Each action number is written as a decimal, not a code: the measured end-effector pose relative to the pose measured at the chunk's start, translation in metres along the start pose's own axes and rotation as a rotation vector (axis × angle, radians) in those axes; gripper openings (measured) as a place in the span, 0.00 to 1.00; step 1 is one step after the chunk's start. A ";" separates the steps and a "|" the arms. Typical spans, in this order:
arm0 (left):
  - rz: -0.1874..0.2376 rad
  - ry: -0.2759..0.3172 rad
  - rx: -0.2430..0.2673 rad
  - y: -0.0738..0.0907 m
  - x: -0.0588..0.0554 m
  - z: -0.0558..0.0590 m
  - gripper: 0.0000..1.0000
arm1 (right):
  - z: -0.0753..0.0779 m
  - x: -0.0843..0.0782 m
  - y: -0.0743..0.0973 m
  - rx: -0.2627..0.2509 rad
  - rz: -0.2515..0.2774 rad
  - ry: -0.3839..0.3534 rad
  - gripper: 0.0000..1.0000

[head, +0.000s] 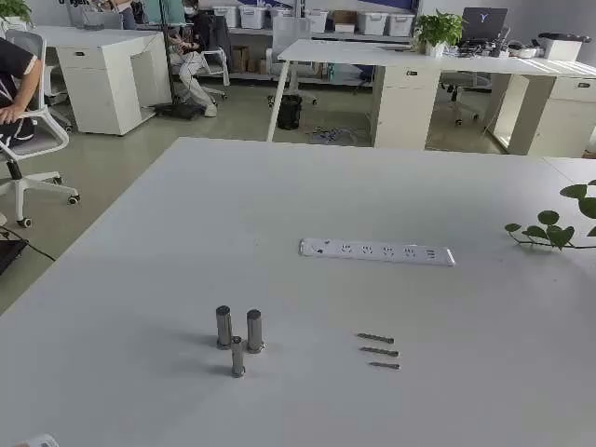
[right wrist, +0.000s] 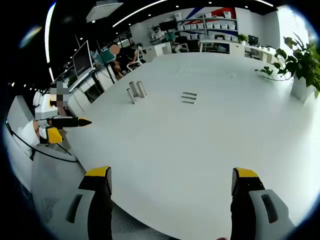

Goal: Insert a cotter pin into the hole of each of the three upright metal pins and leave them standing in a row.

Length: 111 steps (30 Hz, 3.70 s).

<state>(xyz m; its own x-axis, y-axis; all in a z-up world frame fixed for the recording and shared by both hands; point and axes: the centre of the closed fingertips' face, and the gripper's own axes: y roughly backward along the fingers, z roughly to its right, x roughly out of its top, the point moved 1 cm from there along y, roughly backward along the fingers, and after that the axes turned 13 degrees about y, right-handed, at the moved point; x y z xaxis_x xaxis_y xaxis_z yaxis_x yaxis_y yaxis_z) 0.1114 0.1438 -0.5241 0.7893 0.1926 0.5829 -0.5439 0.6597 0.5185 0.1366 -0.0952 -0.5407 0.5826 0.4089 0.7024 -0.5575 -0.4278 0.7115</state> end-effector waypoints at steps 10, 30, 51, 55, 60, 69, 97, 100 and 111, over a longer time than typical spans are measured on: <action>0.013 -0.021 0.027 0.004 0.008 -0.010 1.00 | -0.004 0.001 -0.001 0.015 -0.006 0.018 0.98; -0.017 0.013 0.027 0.003 -0.002 -0.012 1.00 | -0.010 0.003 -0.001 0.046 -0.016 0.026 0.98; -0.047 -0.028 0.009 -0.013 -0.001 -0.012 1.00 | -0.007 0.002 0.002 0.024 -0.019 0.035 0.97; -0.048 -0.036 0.001 -0.020 0.007 -0.012 1.00 | -0.007 0.004 0.002 0.017 -0.014 0.041 0.97; -0.056 -0.060 0.004 -0.025 0.014 -0.015 1.00 | -0.005 0.005 0.001 0.008 -0.013 0.038 0.96; -0.022 -0.096 0.015 -0.024 0.030 -0.027 0.99 | -0.004 0.004 0.003 -0.001 -0.018 0.032 0.96; -0.021 -0.264 0.083 -0.053 0.098 -0.077 0.79 | -0.005 -0.003 0.005 -0.023 -0.041 0.001 0.95; -0.012 -0.299 0.091 -0.059 0.109 -0.078 0.74 | -0.006 -0.003 0.005 -0.023 -0.042 -0.003 0.94; 0.003 -0.377 0.105 -0.085 0.133 -0.084 0.52 | -0.007 -0.007 0.003 -0.028 -0.051 -0.021 0.94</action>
<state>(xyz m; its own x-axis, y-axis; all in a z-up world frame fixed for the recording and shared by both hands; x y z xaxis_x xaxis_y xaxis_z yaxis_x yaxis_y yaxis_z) 0.2864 0.1743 -0.5435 0.6379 -0.0989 0.7637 -0.5881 0.5778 0.5660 0.1272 -0.0938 -0.5431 0.6230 0.4121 0.6649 -0.5427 -0.3844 0.7468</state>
